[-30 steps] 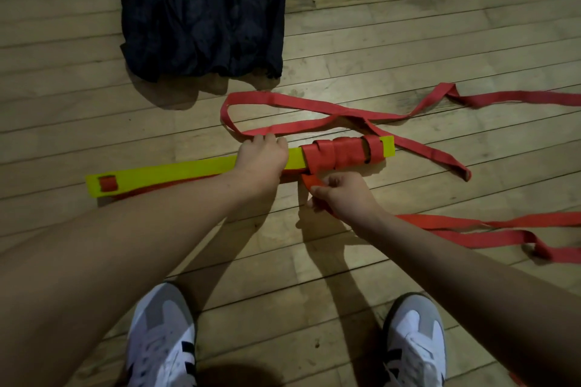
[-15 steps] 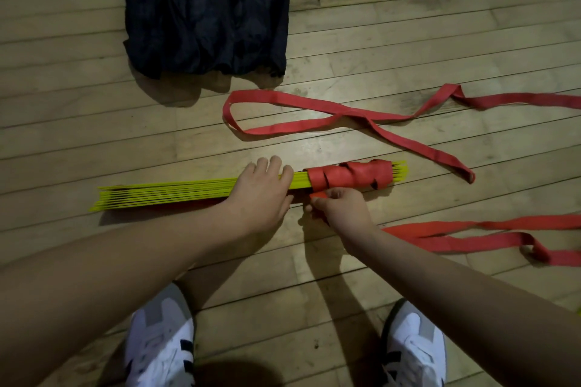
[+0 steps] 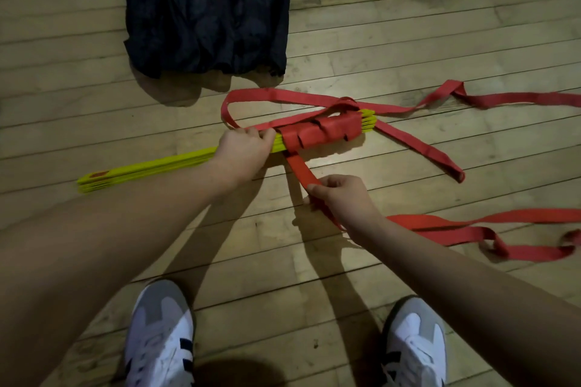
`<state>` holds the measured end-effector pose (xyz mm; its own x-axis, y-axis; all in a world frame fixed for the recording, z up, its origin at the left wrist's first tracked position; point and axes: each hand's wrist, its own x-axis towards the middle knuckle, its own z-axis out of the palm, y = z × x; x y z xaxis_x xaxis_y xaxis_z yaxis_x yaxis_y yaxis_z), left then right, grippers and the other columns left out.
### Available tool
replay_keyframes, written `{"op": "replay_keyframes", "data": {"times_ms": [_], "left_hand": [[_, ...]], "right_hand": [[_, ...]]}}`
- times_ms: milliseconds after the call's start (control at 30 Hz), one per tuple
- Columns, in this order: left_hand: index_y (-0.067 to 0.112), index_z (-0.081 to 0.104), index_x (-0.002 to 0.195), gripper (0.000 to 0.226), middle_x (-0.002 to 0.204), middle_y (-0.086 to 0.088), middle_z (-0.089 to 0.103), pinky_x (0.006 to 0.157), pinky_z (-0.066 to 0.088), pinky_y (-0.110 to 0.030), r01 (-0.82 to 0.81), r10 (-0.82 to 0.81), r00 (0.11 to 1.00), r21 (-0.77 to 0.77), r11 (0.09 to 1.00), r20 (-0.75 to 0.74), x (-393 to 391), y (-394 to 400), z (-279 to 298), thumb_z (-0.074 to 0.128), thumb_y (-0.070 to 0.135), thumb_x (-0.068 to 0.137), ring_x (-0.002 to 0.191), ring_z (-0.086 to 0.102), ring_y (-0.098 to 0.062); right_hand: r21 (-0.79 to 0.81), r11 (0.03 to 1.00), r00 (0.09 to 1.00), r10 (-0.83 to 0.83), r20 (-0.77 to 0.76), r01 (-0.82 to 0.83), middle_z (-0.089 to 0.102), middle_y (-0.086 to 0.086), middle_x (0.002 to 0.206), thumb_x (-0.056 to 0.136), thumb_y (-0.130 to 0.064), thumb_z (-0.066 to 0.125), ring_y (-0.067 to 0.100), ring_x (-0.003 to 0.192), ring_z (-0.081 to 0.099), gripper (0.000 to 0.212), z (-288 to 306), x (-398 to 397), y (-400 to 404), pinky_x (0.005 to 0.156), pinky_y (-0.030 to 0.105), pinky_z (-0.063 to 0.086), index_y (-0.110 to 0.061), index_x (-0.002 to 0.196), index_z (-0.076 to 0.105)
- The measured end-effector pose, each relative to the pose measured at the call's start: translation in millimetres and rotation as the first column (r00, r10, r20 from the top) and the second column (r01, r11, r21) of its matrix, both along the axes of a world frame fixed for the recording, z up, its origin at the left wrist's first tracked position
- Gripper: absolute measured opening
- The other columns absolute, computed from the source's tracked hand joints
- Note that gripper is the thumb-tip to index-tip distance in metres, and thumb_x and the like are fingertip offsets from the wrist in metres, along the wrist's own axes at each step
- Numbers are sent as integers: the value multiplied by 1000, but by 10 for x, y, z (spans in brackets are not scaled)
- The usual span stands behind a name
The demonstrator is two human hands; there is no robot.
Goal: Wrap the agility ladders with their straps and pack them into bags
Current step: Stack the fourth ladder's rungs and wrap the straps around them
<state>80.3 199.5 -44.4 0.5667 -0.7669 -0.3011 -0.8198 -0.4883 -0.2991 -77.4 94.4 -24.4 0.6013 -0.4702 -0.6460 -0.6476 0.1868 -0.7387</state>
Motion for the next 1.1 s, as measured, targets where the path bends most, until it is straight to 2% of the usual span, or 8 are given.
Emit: {"op": "replay_keyframes", "data": {"times_ms": [133, 267, 367, 500, 600, 800, 967, 1100], "left_hand": [[14, 33, 129, 37, 119, -17, 55, 92, 39, -44, -10, 10, 999, 11, 1000, 40, -100, 53, -63, 46, 24, 96, 110, 52, -35], [11, 34, 121, 38, 116, -15, 54, 87, 38, -42, 26, -28, 999, -62, 998, -27, -290, 156, -82, 44, 36, 94, 103, 53, -34], [10, 31, 127, 42, 122, -12, 51, 87, 40, -38, 9, -14, 998, -82, 997, -63, -332, 252, -51, 47, 25, 91, 108, 54, -32], [9, 26, 135, 61, 121, -11, 53, 85, 41, -36, -65, 49, 990, -122, 990, -129, -250, 218, 8, 61, 19, 86, 108, 54, -30], [5, 23, 144, 73, 127, -14, 50, 94, 40, -37, -104, 85, 987, -143, 984, -133, -235, 127, 22, 67, 21, 86, 115, 50, -29], [7, 50, 123, 32, 119, -11, 46, 91, 39, -35, -16, 14, 1000, -68, 998, -24, -246, 52, 66, 52, 15, 92, 110, 46, -27], [9, 45, 124, 49, 131, -13, 40, 101, 34, -38, 74, -94, 986, -150, 986, -135, -445, 270, 44, 47, 47, 94, 119, 40, -29], [8, 41, 124, 40, 134, -18, 41, 101, 35, -41, 36, -72, 958, -133, 990, -278, -597, 404, 21, 45, 35, 95, 117, 47, -35]], "right_hand": [[-37, 999, 999, 22, 23, -21, 70, 8, 70, 89, -7, 61, 10, 56, 58, 14, 8, 41, 32, 53, 15, 44, 4, 84, 68], [-58, 998, 1000, 24, 14, -24, 68, 6, 68, 89, -7, 60, 6, 54, 58, 14, -10, 73, 43, 55, 15, 44, 4, 83, 68], [-38, 999, 1000, 23, 16, -23, 68, 8, 68, 89, -5, 60, 10, 56, 58, 14, -31, 47, 45, 59, 20, 46, 7, 85, 67], [-19, 999, 999, 36, 14, -35, 68, 9, 70, 90, -3, 58, 9, 54, 57, 12, -12, -21, 72, 51, 13, 44, 2, 83, 66], [-17, 999, 999, 48, -2, -48, 70, 11, 75, 91, -5, 58, 9, 56, 58, 13, 21, -50, 88, 47, 12, 42, 2, 85, 67], [-10, 997, 997, 77, -6, -77, 72, 13, 80, 92, -7, 58, 11, 60, 60, 15, 52, 10, 80, 51, 15, 45, 3, 87, 68], [1, 998, 997, 66, -26, -66, 70, 15, 76, 90, -4, 59, 14, 57, 57, 18, 24, 23, 81, 49, 19, 42, 0, 74, 66], [41, 997, 996, 68, -54, -66, 67, 18, 73, 87, 3, 59, 23, 64, 57, 18, -49, -96, 125, 59, 28, 46, 3, 70, 65]]}}
